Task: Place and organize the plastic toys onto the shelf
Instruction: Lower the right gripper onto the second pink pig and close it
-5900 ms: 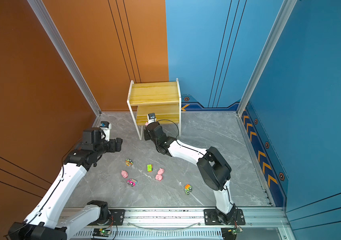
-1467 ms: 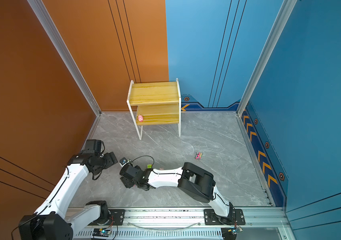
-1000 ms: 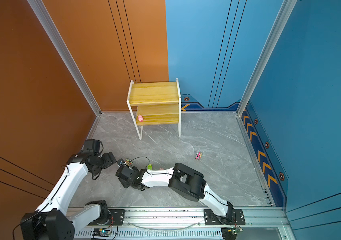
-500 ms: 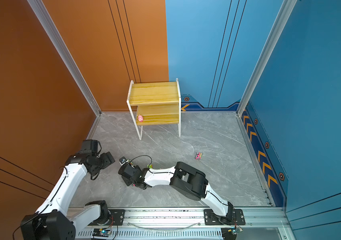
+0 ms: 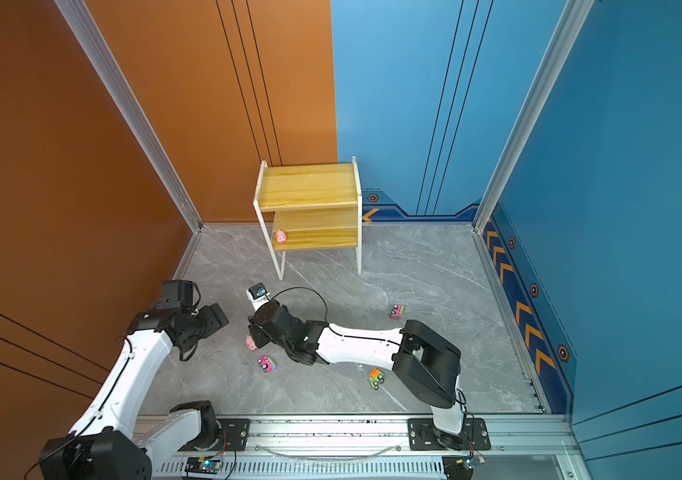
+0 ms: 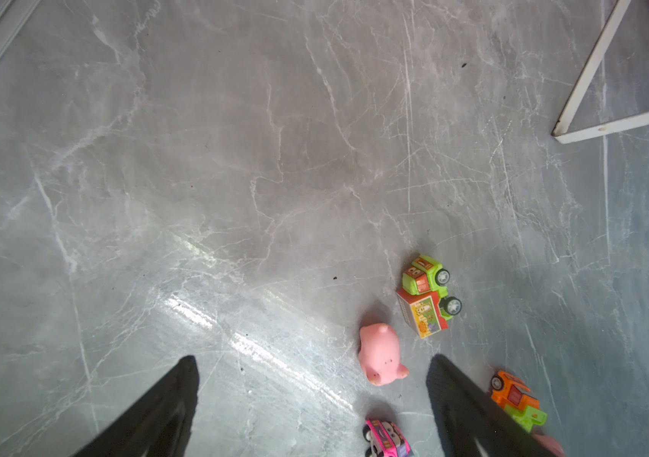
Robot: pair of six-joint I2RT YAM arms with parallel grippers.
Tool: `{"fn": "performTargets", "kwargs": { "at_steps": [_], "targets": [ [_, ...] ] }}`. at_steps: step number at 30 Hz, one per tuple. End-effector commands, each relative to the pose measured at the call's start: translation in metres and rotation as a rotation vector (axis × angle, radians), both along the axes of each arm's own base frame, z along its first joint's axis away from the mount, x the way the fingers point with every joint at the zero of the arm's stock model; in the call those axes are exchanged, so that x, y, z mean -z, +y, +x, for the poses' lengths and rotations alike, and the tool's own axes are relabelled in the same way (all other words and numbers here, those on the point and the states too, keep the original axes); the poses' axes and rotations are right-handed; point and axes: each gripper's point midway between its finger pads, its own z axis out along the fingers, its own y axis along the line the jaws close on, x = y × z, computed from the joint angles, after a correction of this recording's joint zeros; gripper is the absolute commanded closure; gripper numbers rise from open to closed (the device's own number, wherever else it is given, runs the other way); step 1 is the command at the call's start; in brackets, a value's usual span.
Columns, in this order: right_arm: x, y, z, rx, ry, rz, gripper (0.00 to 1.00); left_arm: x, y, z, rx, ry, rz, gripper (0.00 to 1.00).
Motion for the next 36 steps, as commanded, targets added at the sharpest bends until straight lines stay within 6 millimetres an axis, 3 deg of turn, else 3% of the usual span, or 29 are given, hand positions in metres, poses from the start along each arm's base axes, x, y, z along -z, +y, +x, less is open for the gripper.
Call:
{"fn": "performTargets", "kwargs": {
  "at_steps": [1, 6, 13, 22, 30, 36],
  "targets": [
    [0.042, -0.003, -0.009, -0.008, 0.053, -0.088, 0.6, -0.008, 0.003, 0.0, 0.009, -0.013, 0.012, 0.09],
    [0.071, 0.011, -0.018, 0.001, 0.076, -0.152, 0.49, -0.007, 0.003, 0.0, 0.005, -0.01, 0.014, 0.08],
    [0.111, 0.029, -0.024, 0.002, 0.088, -0.257, 0.46, -0.007, 0.004, 0.0, -0.004, -0.008, 0.016, 0.08],
    [0.134, 0.037, -0.014, 0.017, 0.1, -0.284, 0.45, -0.005, 0.004, -0.001, -0.005, 0.0, 0.016, 0.08],
    [0.148, 0.044, -0.006, 0.018, 0.118, -0.293, 0.52, -0.006, 0.004, 0.0, -0.005, -0.004, 0.015, 0.08],
    [0.149, 0.044, -0.003, 0.025, 0.113, -0.291, 0.67, -0.006, 0.004, 0.0, -0.003, -0.005, 0.014, 0.08]
  ]
}}
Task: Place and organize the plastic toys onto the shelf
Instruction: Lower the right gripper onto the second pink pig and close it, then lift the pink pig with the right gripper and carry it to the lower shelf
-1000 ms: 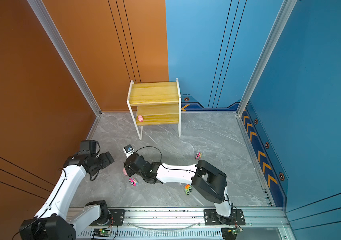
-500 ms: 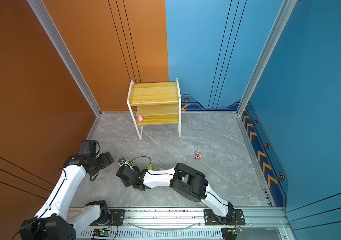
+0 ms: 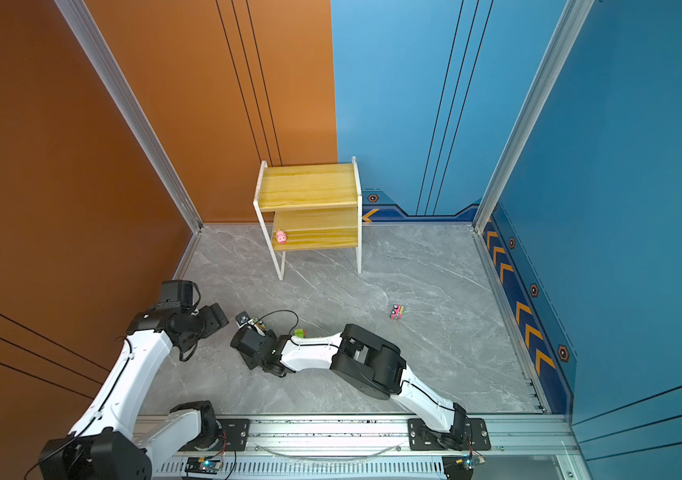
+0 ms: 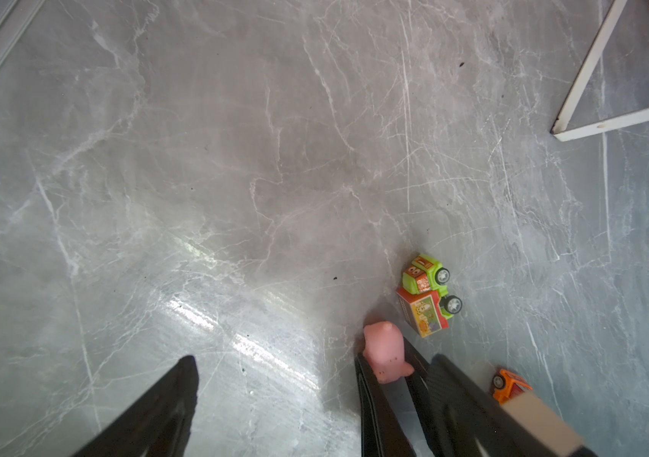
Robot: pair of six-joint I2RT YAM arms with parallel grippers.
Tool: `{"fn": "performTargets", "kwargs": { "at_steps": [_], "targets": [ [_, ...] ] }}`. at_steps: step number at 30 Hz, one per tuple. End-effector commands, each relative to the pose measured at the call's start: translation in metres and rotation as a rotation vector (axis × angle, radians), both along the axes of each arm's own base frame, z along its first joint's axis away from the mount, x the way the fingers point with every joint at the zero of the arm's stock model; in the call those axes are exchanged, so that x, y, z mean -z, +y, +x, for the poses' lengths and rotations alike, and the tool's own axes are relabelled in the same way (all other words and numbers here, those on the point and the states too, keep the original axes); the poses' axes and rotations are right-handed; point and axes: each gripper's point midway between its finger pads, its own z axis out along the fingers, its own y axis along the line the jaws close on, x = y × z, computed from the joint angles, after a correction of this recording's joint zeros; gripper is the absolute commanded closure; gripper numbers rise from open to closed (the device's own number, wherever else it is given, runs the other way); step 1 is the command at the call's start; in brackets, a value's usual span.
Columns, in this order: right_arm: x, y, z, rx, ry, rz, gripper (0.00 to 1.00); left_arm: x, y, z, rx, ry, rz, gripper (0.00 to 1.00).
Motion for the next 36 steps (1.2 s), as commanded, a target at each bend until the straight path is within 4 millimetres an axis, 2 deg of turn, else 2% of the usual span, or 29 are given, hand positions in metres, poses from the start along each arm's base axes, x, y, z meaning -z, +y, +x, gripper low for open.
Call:
{"fn": "performTargets", "kwargs": {
  "at_steps": [1, 4, 9, 12, 13, 14, 19, 23, 26, 33, 36],
  "targets": [
    [0.001, -0.004, 0.006, 0.024, -0.009, -0.017, 0.69, -0.006, 0.004, -0.001, -0.01, -0.005, 0.01, 0.08],
    [-0.017, -0.003, 0.004, 0.012, -0.032, 0.039, 0.72, -0.006, 0.004, -0.001, -0.009, -0.006, 0.009, 0.08],
    [-0.062, -0.009, 0.002, 0.002, -0.074, 0.125, 0.8, -0.008, 0.003, 0.001, -0.004, -0.012, 0.008, 0.08],
    [-0.084, -0.014, 0.001, -0.01, -0.082, 0.176, 0.8, -0.009, 0.002, 0.001, 0.002, -0.015, 0.002, 0.08],
    [-0.103, -0.017, 0.002, -0.01, -0.088, 0.212, 0.79, -0.008, 0.001, 0.001, 0.007, -0.015, 0.0, 0.08],
    [-0.112, -0.021, 0.004, -0.006, -0.089, 0.23, 0.79, -0.009, 0.001, 0.001, 0.014, -0.018, -0.001, 0.08],
    [-0.153, -0.045, 0.019, 0.022, -0.116, 0.29, 0.79, -0.013, -0.006, 0.004, 0.057, -0.045, -0.018, 0.08],
    [-0.174, -0.068, 0.042, 0.05, -0.15, 0.272, 0.79, -0.023, -0.011, 0.01, 0.097, -0.096, -0.025, 0.08],
    [-0.185, -0.088, 0.063, 0.084, -0.192, 0.24, 0.78, -0.044, -0.018, 0.021, 0.133, -0.184, -0.016, 0.07],
    [-0.2, -0.129, 0.121, 0.196, -0.282, 0.17, 0.77, -0.122, -0.055, 0.062, 0.387, -0.384, 0.139, 0.03],
    [-0.202, -0.14, 0.142, 0.239, -0.321, 0.141, 0.77, -0.135, -0.077, 0.077, 0.521, -0.422, 0.182, 0.03]
  ]
}}
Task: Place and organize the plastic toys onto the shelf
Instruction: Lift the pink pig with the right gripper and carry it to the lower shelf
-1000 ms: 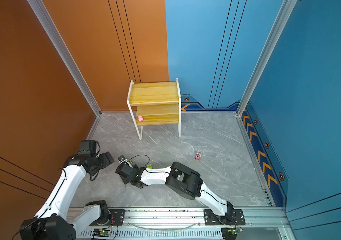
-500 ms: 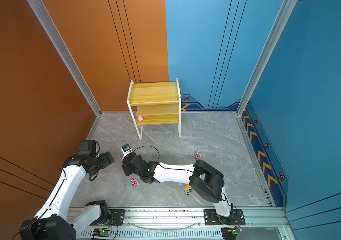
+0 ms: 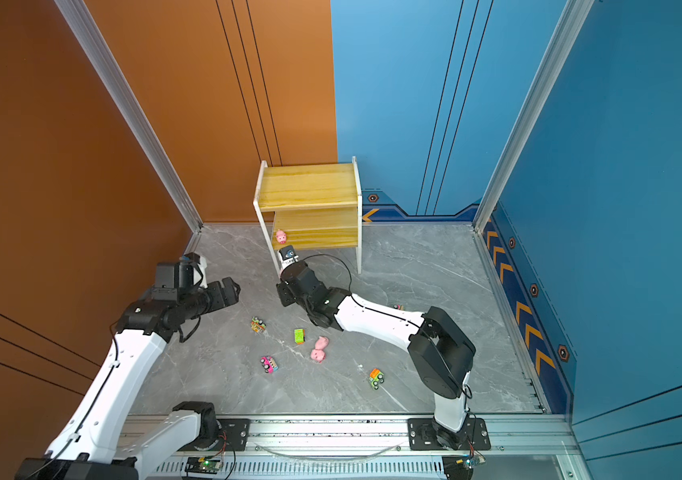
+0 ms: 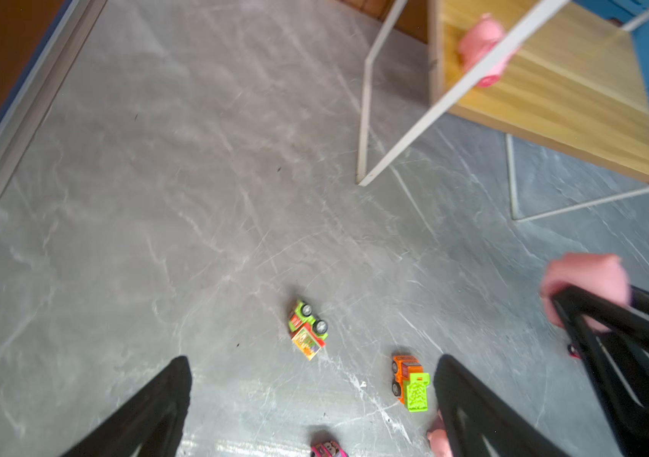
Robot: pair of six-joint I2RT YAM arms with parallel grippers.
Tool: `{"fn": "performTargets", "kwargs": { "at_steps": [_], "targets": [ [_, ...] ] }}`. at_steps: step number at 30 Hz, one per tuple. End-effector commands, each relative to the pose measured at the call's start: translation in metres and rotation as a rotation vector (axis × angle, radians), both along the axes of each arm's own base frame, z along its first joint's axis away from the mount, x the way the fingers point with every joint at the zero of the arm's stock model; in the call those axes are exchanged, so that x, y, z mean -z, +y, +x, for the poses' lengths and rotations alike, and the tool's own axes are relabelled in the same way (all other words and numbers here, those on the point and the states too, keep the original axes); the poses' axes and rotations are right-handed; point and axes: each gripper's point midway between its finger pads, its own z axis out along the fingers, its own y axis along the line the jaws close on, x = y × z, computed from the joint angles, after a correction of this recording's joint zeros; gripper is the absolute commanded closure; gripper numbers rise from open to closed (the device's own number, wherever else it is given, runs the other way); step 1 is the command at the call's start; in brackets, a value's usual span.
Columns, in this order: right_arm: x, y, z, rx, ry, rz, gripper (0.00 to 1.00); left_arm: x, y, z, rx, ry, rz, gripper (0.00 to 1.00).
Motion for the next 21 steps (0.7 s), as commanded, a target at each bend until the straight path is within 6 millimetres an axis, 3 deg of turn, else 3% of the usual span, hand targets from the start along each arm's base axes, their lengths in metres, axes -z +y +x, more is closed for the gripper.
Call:
{"fn": "performTargets", "kwargs": {
  "at_steps": [1, 7, 16, 17, 18, 21],
  "targets": [
    [-0.016, -0.012, 0.024, 0.057, -0.065, -0.047, 0.77, -0.017, -0.018, 0.019, 0.152, -0.077, 0.108, 0.03],
    [-0.015, -0.019, 0.059, 0.107, -0.08, -0.052, 0.76, -0.026, -0.054, 0.035, 0.319, -0.184, 0.142, 0.03],
    [-0.013, -0.017, 0.106, 0.149, -0.093, -0.022, 0.75, -0.001, -0.056, 0.029, 0.342, -0.189, 0.096, 0.03],
    [-0.019, -0.018, 0.111, 0.156, -0.102, -0.01, 0.75, -0.001, -0.057, 0.028, 0.346, -0.188, 0.087, 0.03],
    [-0.005, -0.015, 0.116, 0.157, -0.085, -0.022, 0.75, -0.003, -0.058, 0.028, 0.345, -0.192, 0.082, 0.03],
    [0.002, -0.014, 0.126, 0.167, -0.078, -0.011, 0.75, -0.006, -0.056, 0.026, 0.325, -0.201, 0.059, 0.03]
  ]
}}
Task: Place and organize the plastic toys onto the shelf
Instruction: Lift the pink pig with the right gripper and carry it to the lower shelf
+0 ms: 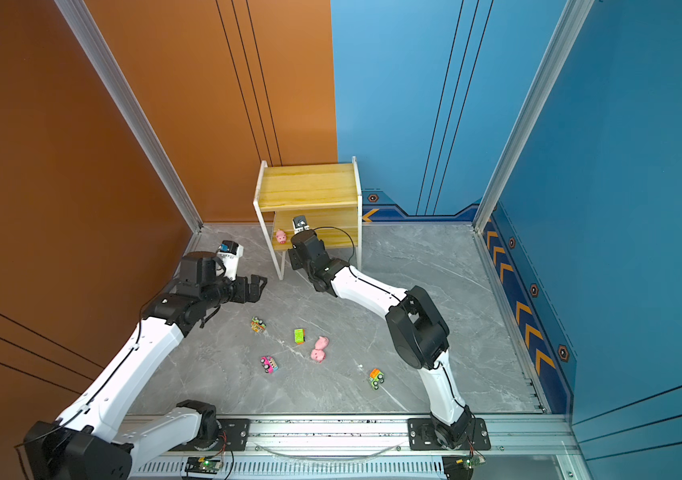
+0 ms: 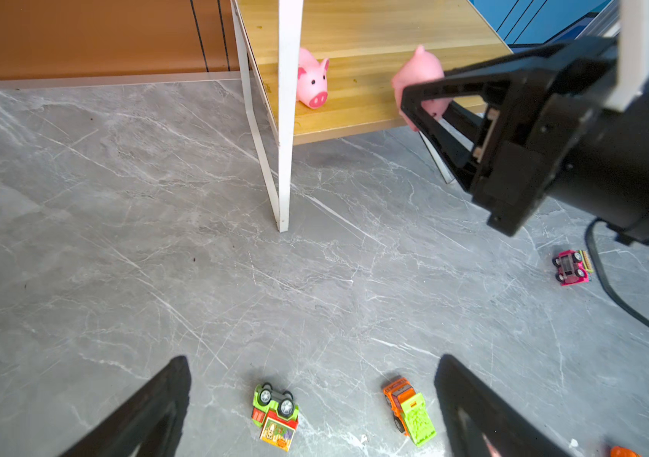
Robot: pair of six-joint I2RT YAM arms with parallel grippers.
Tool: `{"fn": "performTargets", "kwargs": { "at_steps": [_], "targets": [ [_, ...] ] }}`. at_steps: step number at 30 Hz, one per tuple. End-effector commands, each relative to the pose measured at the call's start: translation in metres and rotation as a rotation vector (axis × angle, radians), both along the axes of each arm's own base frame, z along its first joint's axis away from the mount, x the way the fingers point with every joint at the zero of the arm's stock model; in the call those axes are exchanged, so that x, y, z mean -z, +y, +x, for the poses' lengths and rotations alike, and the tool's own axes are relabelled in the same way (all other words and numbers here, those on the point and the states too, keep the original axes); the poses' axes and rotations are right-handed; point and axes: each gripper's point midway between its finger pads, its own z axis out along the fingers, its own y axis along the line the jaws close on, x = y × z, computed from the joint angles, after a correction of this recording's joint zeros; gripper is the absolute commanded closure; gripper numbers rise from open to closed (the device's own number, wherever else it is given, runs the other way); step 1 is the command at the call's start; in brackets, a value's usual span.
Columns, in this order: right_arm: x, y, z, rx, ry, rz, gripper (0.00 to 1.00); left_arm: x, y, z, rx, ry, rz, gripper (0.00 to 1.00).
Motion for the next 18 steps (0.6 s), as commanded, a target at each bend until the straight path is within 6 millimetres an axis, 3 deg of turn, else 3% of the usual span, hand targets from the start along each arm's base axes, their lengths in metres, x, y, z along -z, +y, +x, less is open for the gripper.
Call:
{"fn": "performTargets", "kwargs": {
  "at_steps": [1, 18],
  "targets": [
    [-0.01, 0.006, 0.014, 0.0, -0.018, 0.03, 0.74, -0.017, -0.004, -0.001, 0.01, -0.06, -0.065, 0.02],
    [-0.005, 0.022, 0.043, 0.046, -0.062, 0.066, 0.73, -0.025, 0.014, 0.001, -0.07, -0.079, -0.131, 0.04]
  ]
}}
